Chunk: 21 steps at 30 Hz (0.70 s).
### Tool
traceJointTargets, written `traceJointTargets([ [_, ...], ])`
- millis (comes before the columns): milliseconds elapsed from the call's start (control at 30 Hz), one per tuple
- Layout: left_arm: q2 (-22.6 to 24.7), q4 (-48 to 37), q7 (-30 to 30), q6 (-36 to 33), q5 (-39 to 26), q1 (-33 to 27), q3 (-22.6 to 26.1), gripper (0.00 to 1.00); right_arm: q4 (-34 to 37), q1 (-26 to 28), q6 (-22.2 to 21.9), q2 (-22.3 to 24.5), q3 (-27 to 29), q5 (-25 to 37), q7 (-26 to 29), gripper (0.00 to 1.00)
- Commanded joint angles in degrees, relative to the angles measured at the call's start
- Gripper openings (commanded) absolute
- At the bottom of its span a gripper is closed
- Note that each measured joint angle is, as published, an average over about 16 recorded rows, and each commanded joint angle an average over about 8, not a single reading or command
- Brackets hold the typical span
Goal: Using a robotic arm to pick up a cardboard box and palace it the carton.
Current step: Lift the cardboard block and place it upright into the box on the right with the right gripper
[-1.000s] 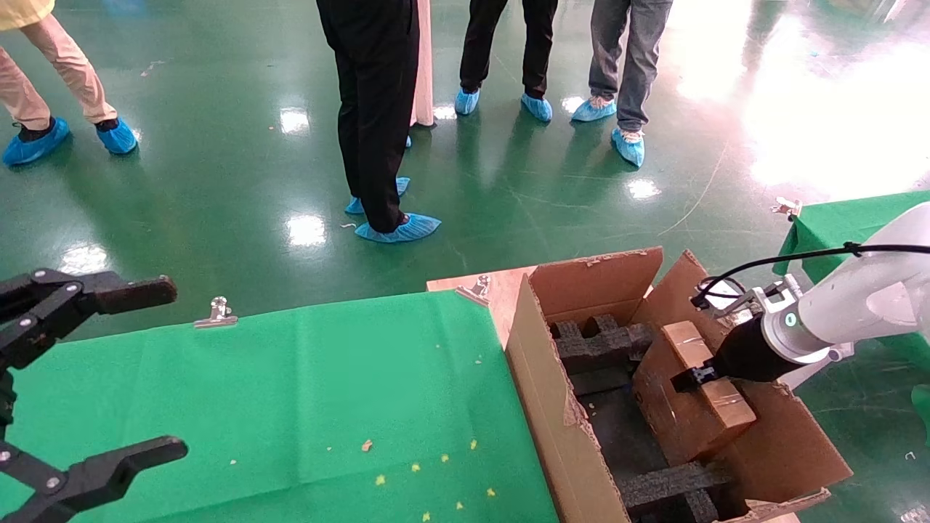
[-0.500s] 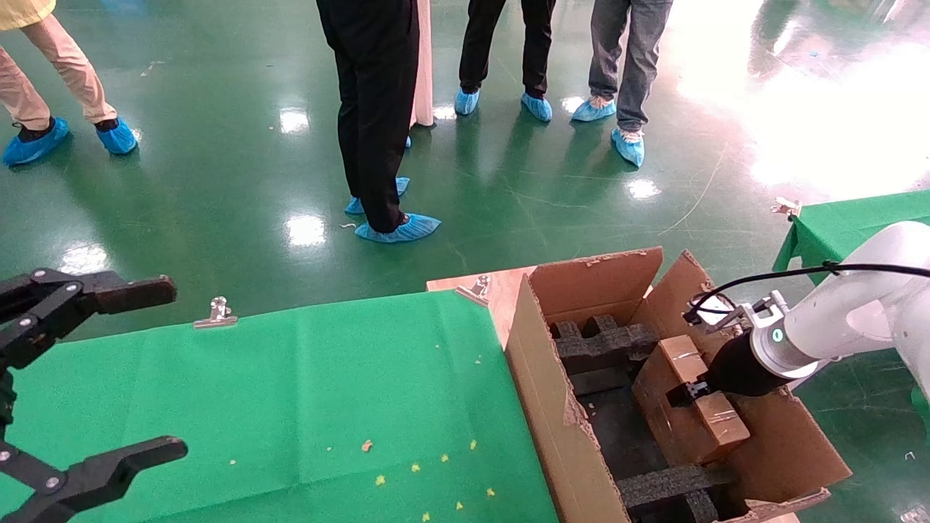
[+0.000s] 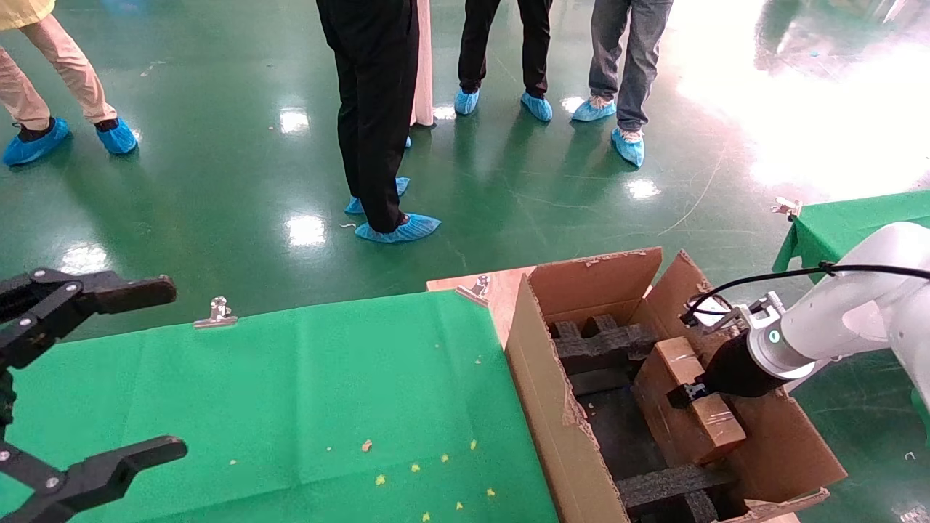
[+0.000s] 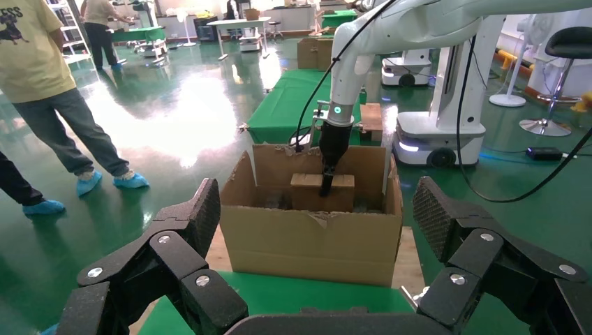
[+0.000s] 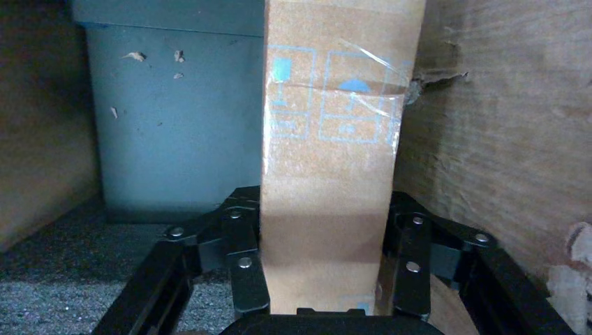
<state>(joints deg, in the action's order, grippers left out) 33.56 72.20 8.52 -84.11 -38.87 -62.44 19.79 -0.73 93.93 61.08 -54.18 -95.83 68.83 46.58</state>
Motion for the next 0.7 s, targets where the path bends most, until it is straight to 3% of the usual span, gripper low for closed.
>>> traceJointTargets([
  [33, 0.00, 0.00, 0.00, 0.00, 0.00, 0.00, 0.00, 1.00, 0.01, 0.02, 0.00, 0.01, 0.00, 0.01, 0.03, 1.00],
  [700, 0.00, -0.01, -0.01, 0.00, 0.01, -0.01, 0.01, 1.00, -0.12, 2.13, -0.08, 0.36, 0.35, -0.47, -0.33, 1.00],
])
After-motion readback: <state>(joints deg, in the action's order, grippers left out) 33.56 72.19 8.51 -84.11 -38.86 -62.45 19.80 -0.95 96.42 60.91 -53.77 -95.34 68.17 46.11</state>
